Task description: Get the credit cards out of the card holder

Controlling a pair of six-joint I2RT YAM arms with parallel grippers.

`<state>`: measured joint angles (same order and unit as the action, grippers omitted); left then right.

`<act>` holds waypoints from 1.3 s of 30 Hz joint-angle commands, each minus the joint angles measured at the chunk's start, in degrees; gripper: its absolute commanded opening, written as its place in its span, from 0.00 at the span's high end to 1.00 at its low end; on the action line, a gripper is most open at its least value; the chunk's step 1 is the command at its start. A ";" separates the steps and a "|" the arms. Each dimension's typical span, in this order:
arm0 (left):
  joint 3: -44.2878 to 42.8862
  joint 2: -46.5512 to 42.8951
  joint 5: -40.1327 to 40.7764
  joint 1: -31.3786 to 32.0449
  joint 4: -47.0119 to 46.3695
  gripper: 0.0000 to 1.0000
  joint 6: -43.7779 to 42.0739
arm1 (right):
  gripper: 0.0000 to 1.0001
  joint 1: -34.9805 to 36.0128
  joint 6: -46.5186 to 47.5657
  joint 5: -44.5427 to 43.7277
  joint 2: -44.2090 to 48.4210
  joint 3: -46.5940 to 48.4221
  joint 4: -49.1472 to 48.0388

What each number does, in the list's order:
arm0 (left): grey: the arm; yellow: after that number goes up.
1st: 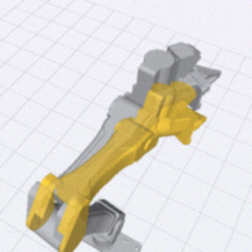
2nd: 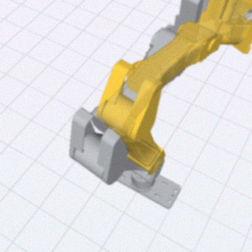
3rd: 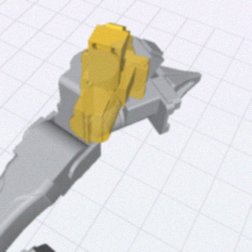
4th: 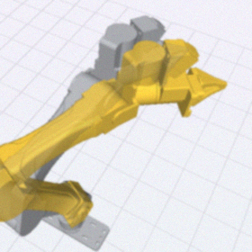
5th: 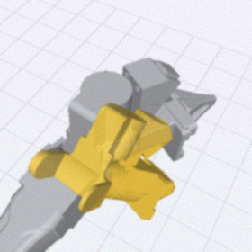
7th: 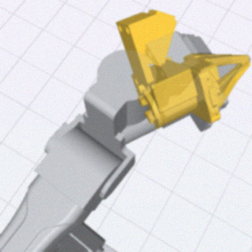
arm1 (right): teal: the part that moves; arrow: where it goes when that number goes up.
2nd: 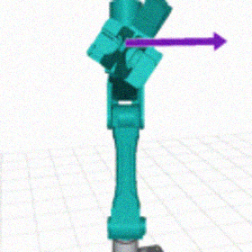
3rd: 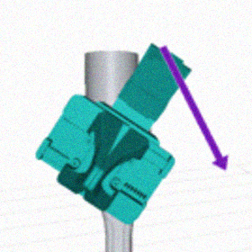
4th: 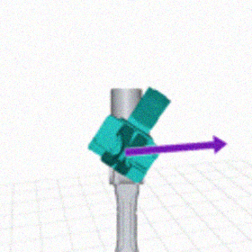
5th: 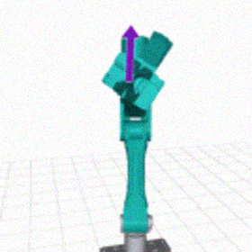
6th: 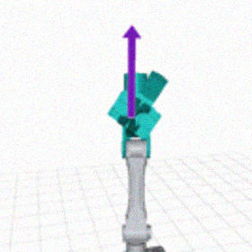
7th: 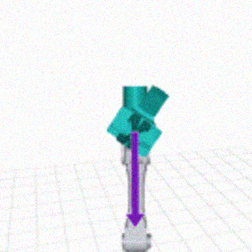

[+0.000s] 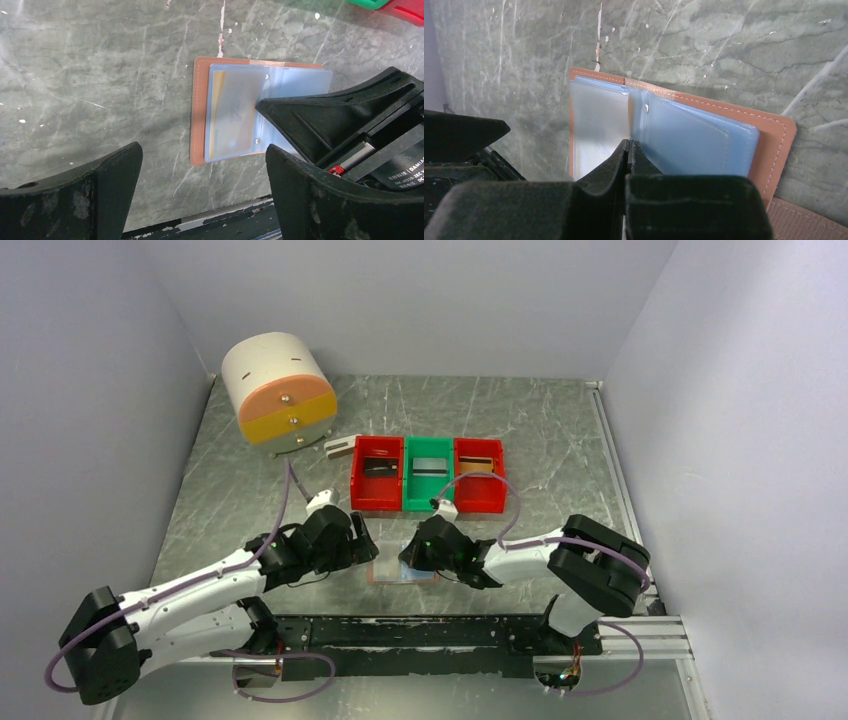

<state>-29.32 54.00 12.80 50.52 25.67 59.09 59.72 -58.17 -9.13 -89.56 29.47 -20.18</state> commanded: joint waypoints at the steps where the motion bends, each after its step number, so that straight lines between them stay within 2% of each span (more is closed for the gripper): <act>1: 0.73 0.69 -2.99 0.19 -5.00 0.02 -1.20 | 1.00 -1.01 -0.69 2.20 0.25 -2.69 -1.91; 8: 1.05 3.07 -5.12 0.19 -9.77 0.04 -2.23 | 1.00 -1.39 -2.23 1.15 -1.36 -2.64 -0.03; 12: -0.44 4.70 -3.48 0.19 -8.47 0.04 -1.30 | 0.97 -0.80 0.18 0.25 -0.32 -1.55 0.97; 19: -2.18 1.57 6.47 0.16 2.45 0.02 3.70 | 0.69 3.26 7.03 -6.47 1.66 5.31 11.12; 21: -2.23 -0.41 9.05 0.10 5.87 0.01 5.22 | 0.63 4.59 8.13 -8.39 0.44 7.81 14.05; 24: -2.28 -3.52 12.27 0.11 10.08 0.01 6.99 | 0.44 6.86 8.62 -12.79 -1.81 12.23 19.84; 26: -2.17 -5.64 14.11 0.03 12.60 0.00 8.13 | 0.37 8.40 8.68 -15.53 -3.59 14.93 22.98; 33: -0.44 -11.58 15.55 0.01 15.06 0.00 9.57 | 0.34 11.42 6.60 -22.25 -8.79 22.08 32.71; 39: -0.12 -11.76 15.33 0.01 15.45 0.01 9.79 | 0.33 13.17 7.24 -23.78 -12.08 25.26 35.87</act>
<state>-29.67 42.19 26.37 50.50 39.40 67.96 71.79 -50.76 -28.73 -99.07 53.10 9.85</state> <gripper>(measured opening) 0.996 0.666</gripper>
